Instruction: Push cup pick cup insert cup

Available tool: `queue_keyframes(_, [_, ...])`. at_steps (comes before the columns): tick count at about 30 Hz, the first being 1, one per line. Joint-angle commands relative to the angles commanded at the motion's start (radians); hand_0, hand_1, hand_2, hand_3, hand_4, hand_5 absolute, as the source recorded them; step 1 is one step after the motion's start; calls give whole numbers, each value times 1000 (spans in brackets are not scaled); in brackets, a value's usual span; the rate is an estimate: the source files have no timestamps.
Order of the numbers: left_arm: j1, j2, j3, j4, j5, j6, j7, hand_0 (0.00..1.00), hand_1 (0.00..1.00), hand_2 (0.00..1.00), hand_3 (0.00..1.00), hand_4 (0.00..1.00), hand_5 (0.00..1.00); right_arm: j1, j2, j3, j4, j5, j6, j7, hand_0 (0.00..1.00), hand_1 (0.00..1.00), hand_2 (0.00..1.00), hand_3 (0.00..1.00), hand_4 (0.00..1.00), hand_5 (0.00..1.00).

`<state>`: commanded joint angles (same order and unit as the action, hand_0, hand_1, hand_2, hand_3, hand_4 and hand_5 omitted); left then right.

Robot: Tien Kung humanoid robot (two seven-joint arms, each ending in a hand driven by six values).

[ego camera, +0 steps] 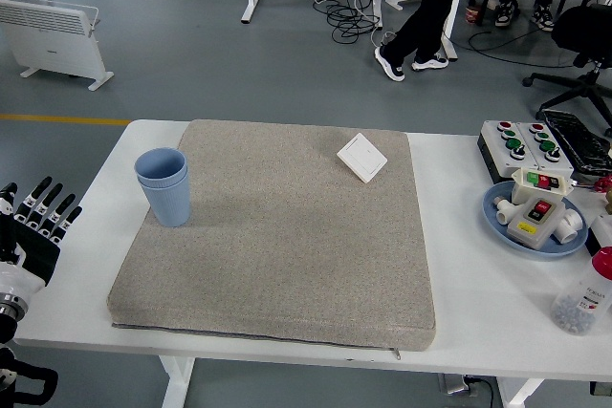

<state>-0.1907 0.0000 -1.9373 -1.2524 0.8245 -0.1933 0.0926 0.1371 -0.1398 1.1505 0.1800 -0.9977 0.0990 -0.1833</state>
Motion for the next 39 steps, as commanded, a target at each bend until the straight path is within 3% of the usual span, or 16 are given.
queue_keyframes(39, [-11,0,16,0,0,1,0,836,855,911,819,612,998,7,1,5,0,8,-2,1,781,696,705,579,142,481])
